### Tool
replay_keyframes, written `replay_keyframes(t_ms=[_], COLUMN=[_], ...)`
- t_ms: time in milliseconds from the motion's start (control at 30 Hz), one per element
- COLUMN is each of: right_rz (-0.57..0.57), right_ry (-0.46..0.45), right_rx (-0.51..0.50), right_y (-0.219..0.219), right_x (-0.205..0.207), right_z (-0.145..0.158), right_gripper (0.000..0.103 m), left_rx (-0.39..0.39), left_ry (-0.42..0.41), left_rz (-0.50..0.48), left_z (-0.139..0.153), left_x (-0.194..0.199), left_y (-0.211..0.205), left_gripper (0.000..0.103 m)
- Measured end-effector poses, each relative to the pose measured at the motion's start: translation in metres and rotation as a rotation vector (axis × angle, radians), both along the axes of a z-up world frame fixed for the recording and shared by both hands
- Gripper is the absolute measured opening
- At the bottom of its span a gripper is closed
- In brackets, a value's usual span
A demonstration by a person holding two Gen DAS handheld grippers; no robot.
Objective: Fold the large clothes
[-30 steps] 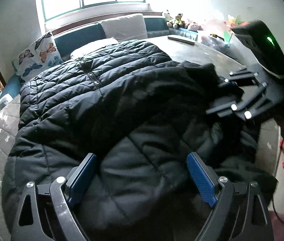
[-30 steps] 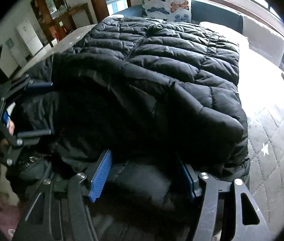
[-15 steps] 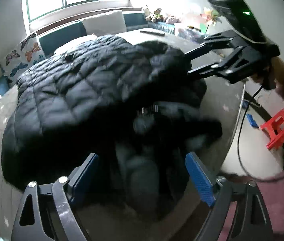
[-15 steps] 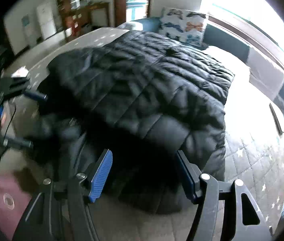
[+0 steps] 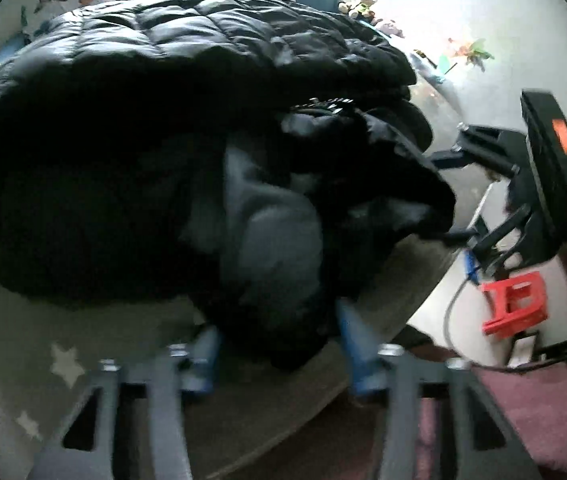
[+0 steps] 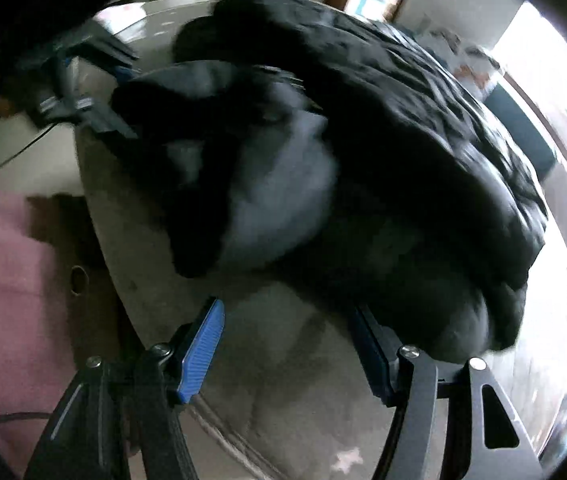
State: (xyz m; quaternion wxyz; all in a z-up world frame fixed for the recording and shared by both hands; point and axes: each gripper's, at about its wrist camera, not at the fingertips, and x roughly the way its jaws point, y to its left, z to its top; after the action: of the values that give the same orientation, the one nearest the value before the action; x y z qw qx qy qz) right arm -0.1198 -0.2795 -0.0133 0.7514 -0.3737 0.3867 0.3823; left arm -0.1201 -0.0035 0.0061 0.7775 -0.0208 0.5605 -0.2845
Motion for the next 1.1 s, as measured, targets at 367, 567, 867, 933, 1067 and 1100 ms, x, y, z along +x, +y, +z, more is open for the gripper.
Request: replay_keyframes(t_ms=[367,567,867,933,1067,1100], right_rz=[-0.064,-0.052,-0.035,-0.059,-0.117,-0.135], right_ry=[-0.071,-0.104,-0.155,-0.137,-0.052,-0.015], right_rx=[0.159,0.160,0.204,0.237,0.293,0.309], right_y=[0.010,0.006,0.025,0.031,0.041,0.042], right_x=[0.008,-0.006,0.006,0.014,0.037,0.043], right_z=[0.015,0.027,0.017,0.020,0.027,0.031], right_gripper=[0.070,0.070,0.080,0.080,0.042,0.040], left_rx=[-0.017,-0.026,-0.052,-0.052,-0.052,-0.054], left_ry=[-0.198,-0.227,-0.217,-0.206,-0.196,-0.214], left_rz=[0.015,0.019,0.023,0.017,-0.007,-0.014], left_z=[0.068,0.079,0.081,0.079,0.075,0.075], left_x=[0.014,0.030,0.044,0.041,0.027,0.019], left_y=[0.010,0.010,0.006,0.006,0.010,0.013], left_gripper=[0.022,0.021,0.021,0.022,0.030,0.032])
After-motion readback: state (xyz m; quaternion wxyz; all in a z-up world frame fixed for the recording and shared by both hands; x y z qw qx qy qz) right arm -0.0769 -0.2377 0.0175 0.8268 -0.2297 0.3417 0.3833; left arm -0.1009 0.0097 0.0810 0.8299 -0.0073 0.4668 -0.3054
